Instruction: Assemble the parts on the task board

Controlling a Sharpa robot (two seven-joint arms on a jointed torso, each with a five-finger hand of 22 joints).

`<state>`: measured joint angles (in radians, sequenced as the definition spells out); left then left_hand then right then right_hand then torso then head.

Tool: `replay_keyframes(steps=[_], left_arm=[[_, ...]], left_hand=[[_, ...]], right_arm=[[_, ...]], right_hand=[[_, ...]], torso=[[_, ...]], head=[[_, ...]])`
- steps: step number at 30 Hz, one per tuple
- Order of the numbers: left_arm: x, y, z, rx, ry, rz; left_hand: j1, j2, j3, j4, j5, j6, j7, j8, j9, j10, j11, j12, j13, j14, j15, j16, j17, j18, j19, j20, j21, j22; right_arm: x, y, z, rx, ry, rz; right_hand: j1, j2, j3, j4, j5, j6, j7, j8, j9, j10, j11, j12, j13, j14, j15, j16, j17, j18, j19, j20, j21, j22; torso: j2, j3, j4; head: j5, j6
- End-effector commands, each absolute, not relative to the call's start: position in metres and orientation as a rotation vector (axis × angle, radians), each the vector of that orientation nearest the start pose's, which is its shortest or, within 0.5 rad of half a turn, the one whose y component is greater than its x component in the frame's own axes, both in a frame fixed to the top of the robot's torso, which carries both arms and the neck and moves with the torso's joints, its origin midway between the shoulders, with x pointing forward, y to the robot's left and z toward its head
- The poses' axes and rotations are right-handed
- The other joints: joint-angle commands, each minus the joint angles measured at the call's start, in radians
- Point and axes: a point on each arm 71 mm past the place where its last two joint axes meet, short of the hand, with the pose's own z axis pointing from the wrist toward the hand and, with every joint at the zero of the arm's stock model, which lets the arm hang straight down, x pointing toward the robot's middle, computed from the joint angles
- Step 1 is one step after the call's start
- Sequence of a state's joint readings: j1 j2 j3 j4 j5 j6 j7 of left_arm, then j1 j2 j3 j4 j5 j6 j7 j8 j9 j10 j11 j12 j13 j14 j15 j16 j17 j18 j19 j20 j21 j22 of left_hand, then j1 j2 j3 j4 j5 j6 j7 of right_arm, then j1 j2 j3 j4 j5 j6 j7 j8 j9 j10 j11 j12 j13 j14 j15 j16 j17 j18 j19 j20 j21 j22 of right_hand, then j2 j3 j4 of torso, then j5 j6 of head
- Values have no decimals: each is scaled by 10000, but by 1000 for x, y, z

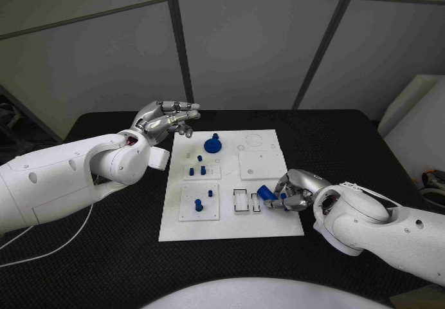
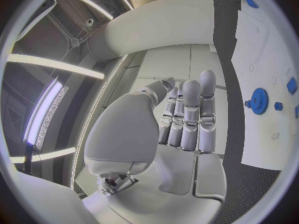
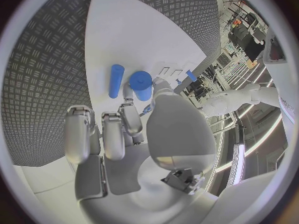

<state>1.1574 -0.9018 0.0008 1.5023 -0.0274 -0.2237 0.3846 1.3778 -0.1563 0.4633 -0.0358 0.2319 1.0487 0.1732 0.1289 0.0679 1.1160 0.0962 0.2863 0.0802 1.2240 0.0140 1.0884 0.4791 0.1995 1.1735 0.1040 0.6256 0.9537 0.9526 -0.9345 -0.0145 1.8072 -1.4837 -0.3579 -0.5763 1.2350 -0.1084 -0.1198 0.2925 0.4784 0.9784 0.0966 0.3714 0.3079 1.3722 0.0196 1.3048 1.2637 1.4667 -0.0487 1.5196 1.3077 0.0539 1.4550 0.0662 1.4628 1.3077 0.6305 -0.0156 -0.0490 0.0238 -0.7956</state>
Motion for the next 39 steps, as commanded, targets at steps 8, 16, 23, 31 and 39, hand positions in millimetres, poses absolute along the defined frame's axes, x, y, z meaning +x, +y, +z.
replay_keyframes(steps=[8, 16, 23, 31, 39], left_arm=[[488, 240, -183, -11168, 14281, -15789], [488, 240, -183, -11173, 14303, -15795], [488, 240, -183, -11172, 14306, -15801], [488, 239, -183, -11164, 14314, -15824], [487, 239, -183, -11160, 14319, -15838]], left_hand=[[-63, 39, -76, 11, -58, -72, -15, 41, -8, -46, 6, 37, 4, -58, -11, -26, -12, -170, -5, 51, -63, -16], [-77, 39, -85, 20, -57, -78, -14, 40, -8, -55, 7, 40, 3, -62, -8, -29, -19, -170, -7, 53, -68, -19], [-77, 39, -85, 20, -57, -78, -14, 40, -8, -55, 7, 40, 3, -62, -8, -29, -19, -170, -7, 53, -68, -19], [-81, 43, -88, 23, -55, -84, -16, 39, -9, -65, 7, 42, 1, -60, -7, -24, -10, -170, -8, 55, -72, -22], [-81, 43, -88, 23, -55, -84, -16, 39, -9, -65, 7, 42, 1, -60, -7, -24, -10, -170, -8, 55, -72, -22]], right_arm=[[391, -184, -266, 1614, 19876, 3995], [389, -184, -262, 1915, 19436, 4143], [382, -183, -250, 2481, 18535, 4806], [375, -176, -239, 2862, 17888, 5542], [373, -161, -242, 2587, 18509, 5988]], right_hand=[[-15, 56, -59, -17, -49, -102, -20, 87, 40, 22, -9, 46, 31, 826, 28, 82, 1511, -134, 2, 13, -43, 1278], [330, 307, -17, -36, 363, -50, -71, 268, 198, 120, -51, 162, 219, 839, -4, 118, 1598, -143, 34, -6, -14, 1318], [586, 452, -1, -41, 1093, 91, -174, 436, 371, 235, -145, 254, 376, 862, -79, 167, 1723, -176, 136, -70, 82, 1434], [634, 527, -3, -21, 1495, 190, -240, 514, 483, 279, -204, 262, 424, 882, -127, 207, 1825, -203, 214, -115, 157, 1527], [447, 514, -111, -1, 1432, 198, -244, 520, 549, 285, -212, 233, 421, 881, -140, 207, 1823, -205, 216, -135, 159, 1531]], torso=[[-14, -5, 1], [-30, 3, -17], [-31, 3, -6], [-14, -2, 12], [-9, -10, 15]], head=[[36, -19], [45, 18], [36, 55], [25, 114], [87, 100]])
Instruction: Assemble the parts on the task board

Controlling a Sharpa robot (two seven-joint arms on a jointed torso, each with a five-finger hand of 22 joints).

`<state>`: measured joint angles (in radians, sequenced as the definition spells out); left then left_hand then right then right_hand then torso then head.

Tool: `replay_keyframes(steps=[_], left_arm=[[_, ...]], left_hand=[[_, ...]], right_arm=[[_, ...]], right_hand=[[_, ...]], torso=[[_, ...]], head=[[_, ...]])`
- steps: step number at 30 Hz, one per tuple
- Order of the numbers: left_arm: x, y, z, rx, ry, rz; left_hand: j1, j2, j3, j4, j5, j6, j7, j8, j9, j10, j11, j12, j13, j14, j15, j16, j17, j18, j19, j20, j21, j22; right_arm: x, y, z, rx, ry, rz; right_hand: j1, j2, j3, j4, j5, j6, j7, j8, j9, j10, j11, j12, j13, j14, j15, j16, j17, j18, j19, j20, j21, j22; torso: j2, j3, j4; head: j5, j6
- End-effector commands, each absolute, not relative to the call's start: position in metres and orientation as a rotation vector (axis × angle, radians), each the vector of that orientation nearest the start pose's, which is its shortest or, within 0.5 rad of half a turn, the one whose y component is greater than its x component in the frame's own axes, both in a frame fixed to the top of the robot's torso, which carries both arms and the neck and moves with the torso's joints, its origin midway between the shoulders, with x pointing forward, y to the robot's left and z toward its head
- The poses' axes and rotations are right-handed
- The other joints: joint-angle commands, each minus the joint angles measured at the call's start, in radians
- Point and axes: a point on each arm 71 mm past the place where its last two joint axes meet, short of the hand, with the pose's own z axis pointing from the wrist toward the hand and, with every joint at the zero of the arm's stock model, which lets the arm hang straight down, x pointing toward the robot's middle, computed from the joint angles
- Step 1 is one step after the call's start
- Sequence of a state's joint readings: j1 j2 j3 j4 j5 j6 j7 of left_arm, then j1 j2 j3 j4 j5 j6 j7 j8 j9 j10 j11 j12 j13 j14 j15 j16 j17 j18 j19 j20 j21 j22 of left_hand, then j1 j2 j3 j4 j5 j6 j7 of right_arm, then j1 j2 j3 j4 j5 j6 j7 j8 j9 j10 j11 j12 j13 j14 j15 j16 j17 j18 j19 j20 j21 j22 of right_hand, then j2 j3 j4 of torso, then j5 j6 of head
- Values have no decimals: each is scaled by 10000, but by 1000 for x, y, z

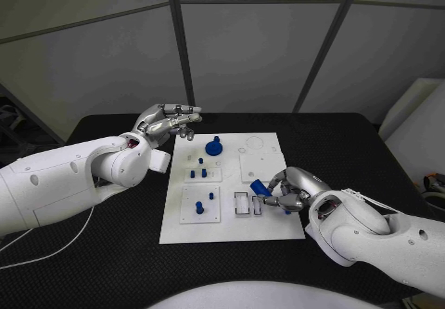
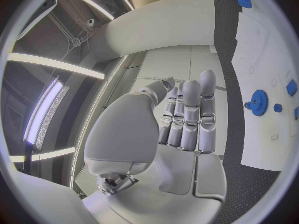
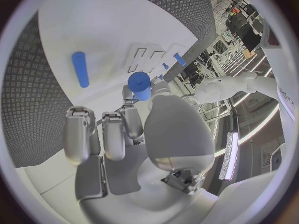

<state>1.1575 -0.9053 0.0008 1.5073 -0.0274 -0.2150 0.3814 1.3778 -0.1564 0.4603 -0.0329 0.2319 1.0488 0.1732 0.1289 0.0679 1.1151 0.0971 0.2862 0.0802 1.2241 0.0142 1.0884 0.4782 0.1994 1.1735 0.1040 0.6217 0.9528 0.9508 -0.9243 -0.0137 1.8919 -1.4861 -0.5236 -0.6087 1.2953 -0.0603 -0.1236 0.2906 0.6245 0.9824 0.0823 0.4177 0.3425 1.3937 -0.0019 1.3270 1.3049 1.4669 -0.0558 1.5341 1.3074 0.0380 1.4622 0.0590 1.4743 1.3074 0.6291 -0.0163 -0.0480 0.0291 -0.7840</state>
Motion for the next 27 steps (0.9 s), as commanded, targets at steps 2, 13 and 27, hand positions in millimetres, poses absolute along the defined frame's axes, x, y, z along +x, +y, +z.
replay_keyframes(steps=[2, 13, 27], left_arm=[[487, 239, -183, -11158, 14324, -15847], [487, 238, -183, -11145, 14381, -15919], [486, 238, -183, -11149, 14385, -15912]], left_hand=[[-81, 43, -58, -7, -55, -84, -16, 39, -9, -56, -3, 42, 1, -61, -9, -24, -1, -169, -8, 55, -33, -13], [-73, 58, -55, -8, -50, -88, -18, 40, -8, -63, -5, 49, 1, -61, -10, -22, 1, -168, -9, 56, -38, -17], [-73, 58, -55, -8, -50, -88, -18, 41, -8, -63, -5, 49, 0, -61, -10, -22, 1, -168, -9, 56, -39, -17]], right_arm=[[373, -157, -244, 2495, 18731, 6054], [378, -138, -254, 2159, 19664, 6015], [379, -134, -257, 2208, 19811, 5896]], right_hand=[[-333, 53, -151, 23, -158, 168, -102, 58, 239, 67, 5, -14, -3, 873, -68, 52, 1802, -41, 129, -66, 30, 1519], [-1008, 249, -436, 30, -523, 434, -233, 206, 520, 132, -93, -34, 50, 868, -142, 41, 1786, -35, 113, -120, 12, 1509], [-1166, 358, -515, 26, -750, 529, -293, 271, 660, 180, -145, -31, 86, 870, -187, 45, 1801, -37, 123, -165, 18, 1520]], torso=[[6, -3, 18], [12, 2, -12], [13, 11, -15]], head=[[40, -20], [104, -28], [176, -55]])
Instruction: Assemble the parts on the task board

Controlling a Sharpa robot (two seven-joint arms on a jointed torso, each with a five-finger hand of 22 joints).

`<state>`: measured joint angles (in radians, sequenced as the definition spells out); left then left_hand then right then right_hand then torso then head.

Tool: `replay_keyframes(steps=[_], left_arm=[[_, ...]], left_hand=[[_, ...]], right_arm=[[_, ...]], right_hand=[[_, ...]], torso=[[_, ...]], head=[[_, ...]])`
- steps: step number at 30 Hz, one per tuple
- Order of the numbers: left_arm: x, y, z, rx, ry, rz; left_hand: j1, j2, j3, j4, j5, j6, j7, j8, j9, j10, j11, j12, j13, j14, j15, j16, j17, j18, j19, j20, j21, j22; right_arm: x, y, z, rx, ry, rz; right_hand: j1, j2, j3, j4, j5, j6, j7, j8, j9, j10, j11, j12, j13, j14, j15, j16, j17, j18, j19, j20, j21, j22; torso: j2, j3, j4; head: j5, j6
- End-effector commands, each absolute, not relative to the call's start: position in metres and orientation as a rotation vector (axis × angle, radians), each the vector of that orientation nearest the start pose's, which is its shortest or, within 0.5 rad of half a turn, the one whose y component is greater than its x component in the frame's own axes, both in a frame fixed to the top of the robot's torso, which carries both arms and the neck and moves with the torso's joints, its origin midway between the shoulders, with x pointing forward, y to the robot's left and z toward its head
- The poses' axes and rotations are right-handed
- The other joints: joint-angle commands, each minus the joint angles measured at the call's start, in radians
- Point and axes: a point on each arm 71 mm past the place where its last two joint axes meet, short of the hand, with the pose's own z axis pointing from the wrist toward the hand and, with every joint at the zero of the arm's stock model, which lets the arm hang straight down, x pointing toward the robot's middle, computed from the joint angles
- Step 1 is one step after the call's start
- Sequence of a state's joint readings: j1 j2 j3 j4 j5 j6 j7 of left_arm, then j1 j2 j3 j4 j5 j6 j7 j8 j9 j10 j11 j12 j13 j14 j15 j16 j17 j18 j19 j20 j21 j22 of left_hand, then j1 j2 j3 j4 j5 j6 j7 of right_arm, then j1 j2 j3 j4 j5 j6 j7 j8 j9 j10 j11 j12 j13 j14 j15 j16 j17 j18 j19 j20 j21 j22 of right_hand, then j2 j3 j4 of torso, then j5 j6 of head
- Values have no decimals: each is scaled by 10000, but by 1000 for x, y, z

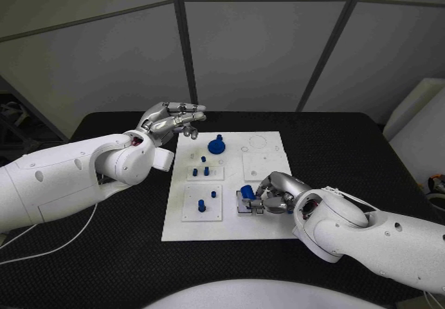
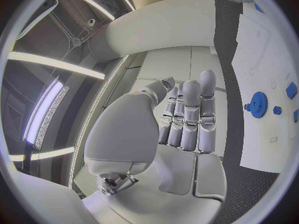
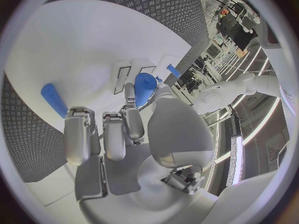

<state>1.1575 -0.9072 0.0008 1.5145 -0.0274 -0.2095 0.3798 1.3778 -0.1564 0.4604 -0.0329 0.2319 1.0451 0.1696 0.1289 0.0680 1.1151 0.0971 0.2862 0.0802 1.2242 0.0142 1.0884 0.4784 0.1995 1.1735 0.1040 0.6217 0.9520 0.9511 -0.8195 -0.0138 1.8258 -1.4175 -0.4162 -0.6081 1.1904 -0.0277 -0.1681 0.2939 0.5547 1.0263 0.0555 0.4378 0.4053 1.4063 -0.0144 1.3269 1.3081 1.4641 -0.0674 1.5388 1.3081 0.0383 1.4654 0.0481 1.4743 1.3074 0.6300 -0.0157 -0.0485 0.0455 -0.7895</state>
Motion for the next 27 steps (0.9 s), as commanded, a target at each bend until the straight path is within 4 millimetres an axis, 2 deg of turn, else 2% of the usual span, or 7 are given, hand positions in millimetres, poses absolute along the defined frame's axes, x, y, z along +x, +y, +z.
replay_keyframes(steps=[1, 7, 9, 12, 18, 23, 27], left_arm=[[486, 238, -183, -11149, 14384, -15911], [486, 239, -183, -11151, 14383, -15906], [486, 239, -183, -11152, 14383, -15903], [486, 239, -182, -11158, 14377, -15885], [486, 240, -182, -11165, 14372, -15864], [486, 240, -182, -11166, 14367, -15859], [486, 240, -182, -11168, 14361, -15850]], left_hand=[[-73, 58, -55, -8, -50, -52, 19, 41, -9, -63, -5, 49, 1, -61, -11, -22, -1, -169, -9, 56, -39, -9], [-73, 58, -55, -8, -50, -52, 19, 41, -9, -63, -5, 49, 1, -61, -11, -22, -1, -169, -9, 56, -39, -9], [-73, 58, -55, -8, -50, -52, 19, 41, -9, -63, -5, 49, 1, -61, -11, -22, -1, -169, -9, 56, -39, -9], [-71, 69, -54, -7, -47, -54, 17, 42, -9, -70, -5, 55, 0, -63, -11, -23, -8, -168, -9, 57, -43, -12], [-71, 69, -54, -7, -47, -54, 17, 42, -9, -70, -5, 55, 0, -63, -11, -23, -8, -168, -9, 57, -43, -12], [-71, 69, -54, -7, -47, -54, 17, 42, -9, -70, -5, 55, 0, -63, -11, -23, -8, -168, -9, 57, -43, -12], [-71, 69, -54, -7, -47, -54, 17, 42, -9, -70, -5, 55, 0, -63, -11, -23, -8, -168, -9, 57, -43, -12]], right_arm=[[379, -133, -257, 2199, 19817, 5904], [379, -131, -256, 2116, 19840, 5993], [378, -130, -256, 2094, 19842, 6020], [378, -129, -256, 2058, 19839, 6074], [376, -128, -255, 2004, 19846, 6149], [377, -128, -255, 2004, 19860, 6122], [377, -128, -255, 2025, 19777, 6167]], right_hand=[[-147, 29, -92, -7, -82, 95, -31, 75, 50, 59, -25, -31, 59, 898, -76, -3, 1794, -41, 92, -61, 19, 1523], [-578, -40, -350, -3, -1029, 97, -50, 119, 243, 81, -44, -67, 76, 896, -100, -11, 1788, -39, 81, -95, 3, 1513], [-637, -50, -375, -1, -1194, 92, -54, 127, 290, 90, -44, -66, 90, 897, -103, -11, 1790, -38, 80, -98, 0, 1513], [-624, -9, -356, -9, -1169, 101, -63, 140, 323, 99, -52, -61, 105, 897, -106, -11, 1793, -39, 84, -100, 3, 1518], [-518, 57, -324, -19, -862, 91, -80, 154, 417, 123, -70, -52, 143, 899, -120, -10, 1800, -40, 86, -112, 2, 1521], [-511, 60, -329, -18, -835, 85, -80, 154, 436, 115, -71, -71, 131, 897, -122, -14, 1791, -37, 79, -114, -6, 1514], [-866, -60, -487, 4, -1900, 34, -53, 149, 556, 31, -40, -230, 24, 889, -107, -33, 1756, -23, 35, -107, -55, 1467]], torso=[[5, 6, -11], [7, -3, -1], [5, -1, 0], [13, 2, -2], [-2, 0, -14], [-9, -5, -19], [-8, 0, -5]], head=[[15, -4], [17, -24], [27, -34], [55, -46], [83, -61], [84, -45], [72, -29]])
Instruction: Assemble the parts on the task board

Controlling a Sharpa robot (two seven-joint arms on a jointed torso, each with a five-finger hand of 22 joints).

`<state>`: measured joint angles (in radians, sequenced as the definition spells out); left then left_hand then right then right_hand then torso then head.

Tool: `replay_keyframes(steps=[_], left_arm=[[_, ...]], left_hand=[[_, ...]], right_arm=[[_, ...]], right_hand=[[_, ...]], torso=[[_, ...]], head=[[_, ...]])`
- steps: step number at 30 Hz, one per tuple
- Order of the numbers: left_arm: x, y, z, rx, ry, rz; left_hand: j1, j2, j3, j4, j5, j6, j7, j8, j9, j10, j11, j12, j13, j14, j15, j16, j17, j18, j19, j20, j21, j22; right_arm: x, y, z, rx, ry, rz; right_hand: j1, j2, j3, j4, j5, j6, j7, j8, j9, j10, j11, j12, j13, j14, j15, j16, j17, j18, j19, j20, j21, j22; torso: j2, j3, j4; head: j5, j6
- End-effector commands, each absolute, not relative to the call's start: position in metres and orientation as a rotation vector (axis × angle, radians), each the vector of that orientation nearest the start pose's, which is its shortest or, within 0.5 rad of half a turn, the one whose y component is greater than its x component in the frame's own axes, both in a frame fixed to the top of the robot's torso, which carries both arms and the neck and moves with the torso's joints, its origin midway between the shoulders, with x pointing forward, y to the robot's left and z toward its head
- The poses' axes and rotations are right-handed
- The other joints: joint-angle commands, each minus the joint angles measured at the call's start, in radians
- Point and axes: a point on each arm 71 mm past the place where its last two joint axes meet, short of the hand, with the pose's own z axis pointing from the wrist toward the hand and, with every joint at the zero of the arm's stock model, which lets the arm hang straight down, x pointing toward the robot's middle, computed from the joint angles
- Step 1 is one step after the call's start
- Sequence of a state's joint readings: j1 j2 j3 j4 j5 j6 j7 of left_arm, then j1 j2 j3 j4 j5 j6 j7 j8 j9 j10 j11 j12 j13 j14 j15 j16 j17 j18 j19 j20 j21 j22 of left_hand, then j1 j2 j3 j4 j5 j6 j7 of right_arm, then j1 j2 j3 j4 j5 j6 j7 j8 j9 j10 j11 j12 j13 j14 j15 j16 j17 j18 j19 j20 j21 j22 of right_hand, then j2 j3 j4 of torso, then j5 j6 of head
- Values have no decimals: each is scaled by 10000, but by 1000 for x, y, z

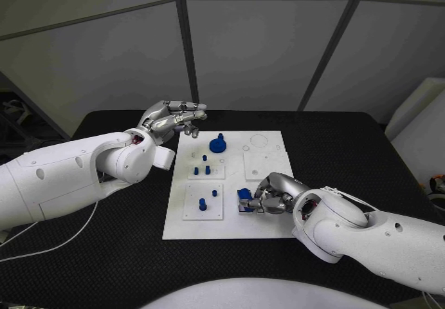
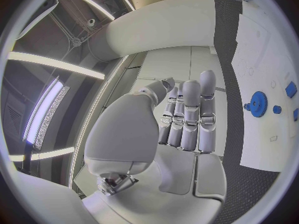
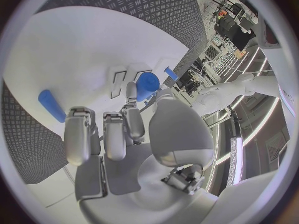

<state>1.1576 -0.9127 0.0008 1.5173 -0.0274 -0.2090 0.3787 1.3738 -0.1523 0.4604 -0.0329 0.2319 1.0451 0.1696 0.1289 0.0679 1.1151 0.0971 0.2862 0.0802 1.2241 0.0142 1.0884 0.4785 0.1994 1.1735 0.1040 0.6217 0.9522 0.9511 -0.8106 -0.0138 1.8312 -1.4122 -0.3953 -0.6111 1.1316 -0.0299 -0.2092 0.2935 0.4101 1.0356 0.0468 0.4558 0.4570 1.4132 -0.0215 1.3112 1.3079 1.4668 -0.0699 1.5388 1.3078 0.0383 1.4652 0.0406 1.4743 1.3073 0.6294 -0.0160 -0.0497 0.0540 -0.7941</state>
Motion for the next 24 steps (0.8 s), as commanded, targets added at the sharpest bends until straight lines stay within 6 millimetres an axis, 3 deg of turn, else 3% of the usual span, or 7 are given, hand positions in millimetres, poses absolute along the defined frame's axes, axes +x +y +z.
replay_keyframes(steps=[1, 5, 13, 15, 17, 20, 24], left_arm=[[486, 241, -182, -11169, 14357, -15843], [486, 241, -182, -11174, 14348, -15826], [486, 242, -182, -11176, 14341, -15815], [486, 242, -182, -11177, 14339, -15812], [486, 242, -182, -11178, 14339, -15809], [486, 242, -182, -11179, 14340, -15808], [486, 242, -182, -11178, 14338, -15809]], left_hand=[[-31, 29, -55, -7, -47, -54, 17, 42, -8, -70, -5, 55, 0, -63, -11, -23, -10, -167, -9, 57, -44, -14], [-31, 29, -55, -7, -47, -54, 17, 42, -8, -70, -5, 55, 0, -63, -11, -23, -10, -167, -9, 57, -44, -14], [-31, 29, -55, -7, -47, -54, 17, 42, -8, -70, -5, 55, 0, -63, -11, -23, -10, -167, -9, 57, -44, -14], [-31, 29, -55, -7, -47, -54, 17, 42, -8, -70, -5, 55, 0, -63, -11, -23, -10, -167, -9, 57, -44, -14], [-31, 29, -55, -7, -47, -54, 17, 42, -8, -70, -5, 55, 0, -63, -11, -23, -10, -167, -9, 57, -44, -14], [-31, 29, -55, -7, -47, -54, 17, 42, -8, -70, -5, 55, 0, -63, -11, -23, -10, -167, -9, 57, -44, -14], [-31, 29, -55, -7, -47, -54, 17, 42, -8, -70, -5, 55, 0, -63, -11, -23, -10, -167, -9, 57, -44, -14]], right_arm=[[377, -128, -255, 2017, 19745, 6190], [377, -127, -253, 1989, 19613, 6278], [376, -129, -252, 1788, 19526, 6255], [375, -130, -252, 1744, 19531, 6251], [375, -130, -251, 1684, 19540, 6250], [374, -130, -251, 1627, 19538, 6264], [375, -131, -251, 1595, 19516, 6196]], right_hand=[[-488, -78, -116, 16, -794, -72, 41, -31, 71, -51, 41, -102, 9, 862, -76, -35, 1759, -20, 27, -27, -66, 1457], [-1049, -229, -72, 26, -1482, -108, 61, -36, 165, -63, 55, -143, 3, 866, -59, -31, 1778, -17, 19, -12, -78, 1451], [-1237, -408, 91, 15, -1630, -131, 69, -42, 239, -68, 60, -168, 6, 867, -50, -31, 1782, -14, 12, -2, -89, 1444], [-1139, -417, 206, 8, -1507, -131, 67, -41, 271, -59, 58, -162, 22, 868, -50, -31, 1784, -14, 15, 0, -88, 1448], [-674, -167, 447, -53, -970, -137, 52, -44, 323, -40, 47, -147, 54, 870, -60, -28, 1796, -16, 21, -6, -84, 1456], [102, -59, 580, -142, -471, -148, 33, -57, 398, -18, 25, -134, 97, 873, -78, -26, 1806, -17, 30, -24, -80, 1468], [890, 139, 765, -296, -358, -123, -5, -57, 459, 36, -12, -70, 179, 878, -107, -17, 1832, -25, 52, -43, -62, 1493]], torso=[[1, 5, 6], [2, 6, -5], [3, 5, -10], [2, 6, -5], [3, 9, 1], [1, 9, 8], [2, 1, 3]], head=[[-10, 21], [-14, 29], [-30, 27], [-33, 24], [-41, 21], [-36, 14], [-32, 11]])
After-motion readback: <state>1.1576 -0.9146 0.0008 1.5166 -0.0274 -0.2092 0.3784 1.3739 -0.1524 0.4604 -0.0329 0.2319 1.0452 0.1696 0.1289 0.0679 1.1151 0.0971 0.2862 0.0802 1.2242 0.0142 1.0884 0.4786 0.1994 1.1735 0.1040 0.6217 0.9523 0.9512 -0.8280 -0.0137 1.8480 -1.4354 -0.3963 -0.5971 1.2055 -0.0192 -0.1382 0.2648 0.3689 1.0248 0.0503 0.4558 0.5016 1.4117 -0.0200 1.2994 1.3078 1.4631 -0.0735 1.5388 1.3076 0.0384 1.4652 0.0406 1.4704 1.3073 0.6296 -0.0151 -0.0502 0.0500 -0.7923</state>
